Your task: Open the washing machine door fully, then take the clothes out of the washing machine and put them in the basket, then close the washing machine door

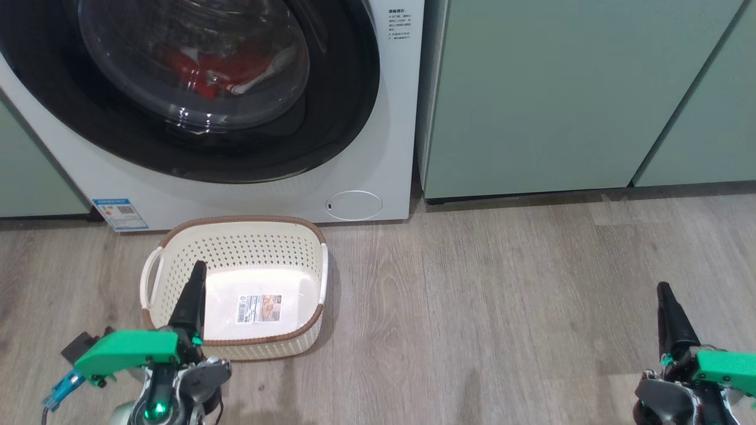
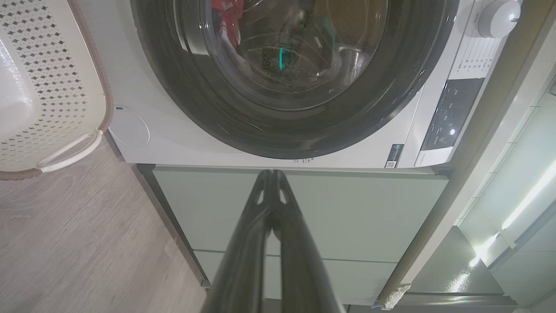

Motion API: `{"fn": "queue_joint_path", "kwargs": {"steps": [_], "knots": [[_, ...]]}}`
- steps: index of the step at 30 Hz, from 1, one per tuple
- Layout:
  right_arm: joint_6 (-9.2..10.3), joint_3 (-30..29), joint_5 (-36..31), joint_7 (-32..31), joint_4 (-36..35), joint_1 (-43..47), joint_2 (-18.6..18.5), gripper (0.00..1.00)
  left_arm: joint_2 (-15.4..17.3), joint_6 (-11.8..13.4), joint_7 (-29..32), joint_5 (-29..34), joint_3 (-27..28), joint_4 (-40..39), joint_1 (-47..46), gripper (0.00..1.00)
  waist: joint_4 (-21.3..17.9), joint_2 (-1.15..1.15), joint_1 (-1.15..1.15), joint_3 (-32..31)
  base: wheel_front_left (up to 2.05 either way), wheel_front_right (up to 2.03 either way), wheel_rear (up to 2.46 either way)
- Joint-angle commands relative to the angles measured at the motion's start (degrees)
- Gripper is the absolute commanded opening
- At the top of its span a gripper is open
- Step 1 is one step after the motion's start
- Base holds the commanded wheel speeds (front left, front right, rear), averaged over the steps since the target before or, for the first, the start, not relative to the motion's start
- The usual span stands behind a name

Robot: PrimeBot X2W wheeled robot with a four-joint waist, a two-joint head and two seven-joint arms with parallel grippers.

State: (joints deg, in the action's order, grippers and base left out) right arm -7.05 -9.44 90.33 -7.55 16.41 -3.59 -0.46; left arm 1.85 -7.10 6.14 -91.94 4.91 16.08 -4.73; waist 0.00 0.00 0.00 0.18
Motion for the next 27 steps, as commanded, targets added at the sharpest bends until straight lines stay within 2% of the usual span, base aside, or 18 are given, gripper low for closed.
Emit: {"fn": "queue_joint_path", "kwargs": {"steps": [1,27], "knots": [[-0.44,1.2,0.4,-0.3,-2.3,-2.8,-1.1,0.0,1.0,-0.4,0.3,-0.2,1.6,-2.0,-1.5,0.0,0.0,0.0,0.0,0.0,0.0,0.0,0.0],[-0.44,1.2,0.4,-0.3,-2.3,-2.8,-1.1,0.0,1.0,-0.4,0.3,-0.2,1.6,-2.0,-1.5,0.0,0.0,0.0,0.0,0.0,0.0,0.0,0.0]]}}
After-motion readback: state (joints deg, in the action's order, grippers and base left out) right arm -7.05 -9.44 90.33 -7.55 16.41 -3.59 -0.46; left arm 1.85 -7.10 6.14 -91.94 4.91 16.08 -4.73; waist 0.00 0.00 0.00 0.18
